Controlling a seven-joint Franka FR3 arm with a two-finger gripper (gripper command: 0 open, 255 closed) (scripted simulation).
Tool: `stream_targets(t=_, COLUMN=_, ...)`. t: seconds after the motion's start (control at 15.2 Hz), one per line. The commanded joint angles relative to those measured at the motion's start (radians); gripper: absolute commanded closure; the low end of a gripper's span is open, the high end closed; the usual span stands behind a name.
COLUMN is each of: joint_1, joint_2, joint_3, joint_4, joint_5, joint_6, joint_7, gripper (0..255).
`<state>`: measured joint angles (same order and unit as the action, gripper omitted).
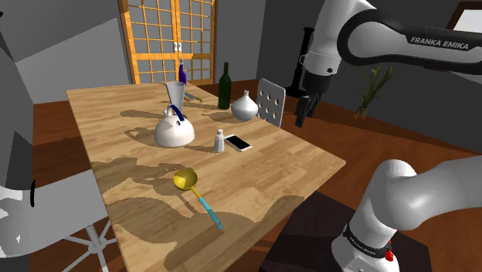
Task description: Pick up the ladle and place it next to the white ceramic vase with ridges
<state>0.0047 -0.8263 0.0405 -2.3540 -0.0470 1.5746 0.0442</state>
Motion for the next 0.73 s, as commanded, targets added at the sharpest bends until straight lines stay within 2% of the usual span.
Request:
stream_targets(t=0.0, joint_1=0.0, joint_2=0.0, joint_3=0.0, joint_4=0.0, joint_5=0.0, joint_6=0.0, joint_7=0.0, gripper=0)
stream_targets(t=0.66, joint_1=0.021, joint_2=0.211, joint_3=0.202, joint_4=-0.024, joint_5=0.072, joint_6=0.227, joint_7=0.253, gripper=0)
